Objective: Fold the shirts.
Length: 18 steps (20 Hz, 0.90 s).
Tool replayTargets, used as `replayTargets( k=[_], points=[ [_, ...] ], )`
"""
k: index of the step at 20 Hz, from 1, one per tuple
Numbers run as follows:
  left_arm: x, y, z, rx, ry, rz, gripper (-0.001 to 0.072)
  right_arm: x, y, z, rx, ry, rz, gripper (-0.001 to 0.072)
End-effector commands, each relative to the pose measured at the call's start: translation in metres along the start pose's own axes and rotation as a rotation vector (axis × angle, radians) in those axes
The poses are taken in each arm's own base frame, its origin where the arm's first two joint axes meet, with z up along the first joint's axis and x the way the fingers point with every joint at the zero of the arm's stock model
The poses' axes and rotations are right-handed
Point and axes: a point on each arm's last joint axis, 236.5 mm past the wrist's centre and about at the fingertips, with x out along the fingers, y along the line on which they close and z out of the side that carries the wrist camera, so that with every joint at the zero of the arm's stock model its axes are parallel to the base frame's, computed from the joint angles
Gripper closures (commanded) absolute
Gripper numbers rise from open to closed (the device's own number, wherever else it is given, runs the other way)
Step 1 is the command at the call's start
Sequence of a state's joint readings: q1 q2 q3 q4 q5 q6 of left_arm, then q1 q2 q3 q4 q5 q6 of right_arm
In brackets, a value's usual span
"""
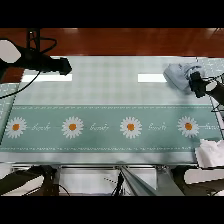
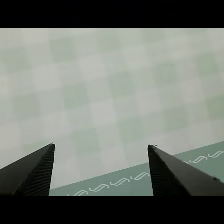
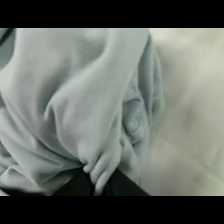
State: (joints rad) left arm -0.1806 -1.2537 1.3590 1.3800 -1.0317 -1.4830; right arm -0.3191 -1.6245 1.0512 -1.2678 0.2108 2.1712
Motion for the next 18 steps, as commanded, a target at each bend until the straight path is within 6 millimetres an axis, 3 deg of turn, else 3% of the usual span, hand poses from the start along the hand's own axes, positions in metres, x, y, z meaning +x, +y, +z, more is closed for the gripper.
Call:
replayTargets(
  k=[1, 3, 5, 8, 10, 13, 15, 16, 18],
  points=[
    [-0.003, -0.015, 0.003, -0.033, -0.01, -0.059, -0.0004, -0.004, 0.023, -0.004, -0.016, -0.01, 0.057, 0.0689],
    [-0.014, -0.026, 0.008, -0.042, -0.003, -0.101, -0.0003, -0.039, 0.068, 0.004, -0.201, -0.063, 0.149, 0.0689],
    [-0.034, -0.037, 0.021, -0.035, -0.017, -0.135, -0.0002, -0.095, 0.123, 0.013, -0.351, -0.143, 0.268, 0.0689],
    [-0.082, -0.052, 0.051, 0.008, -0.081, -0.163, -0.0002, -0.222, 0.207, 0.014, -0.485, -0.288, 0.508, 0.069],
    [-0.124, -0.063, 0.068, 0.05, -0.126, -0.181, -0.0002, -0.316, 0.244, 0.007, -0.53, -0.378, 0.678, 0.0689],
    [-0.195, -0.08, 0.089, 0.113, -0.243, -0.197, -0.0002, -0.44, 0.262, -0.007, -0.543, -0.469, 0.899, 0.0688],
    [-0.243, -0.088, 0.1, 0.144, -0.355, -0.194, -0.0001, -0.499, 0.256, -0.019, -0.549, -0.475, 1.004, 0.0688],
    [-0.262, -0.091, 0.101, 0.152, -0.403, -0.193, 0.0022, -0.518, 0.251, -0.027, -0.561, -0.462, 1.034, 0.0688],
    [-0.295, -0.096, 0.097, 0.167, -0.478, -0.191, 0.0422, -0.535, 0.238, -0.046, -0.609, -0.403, 1.053, 0.0688]
  ],
)
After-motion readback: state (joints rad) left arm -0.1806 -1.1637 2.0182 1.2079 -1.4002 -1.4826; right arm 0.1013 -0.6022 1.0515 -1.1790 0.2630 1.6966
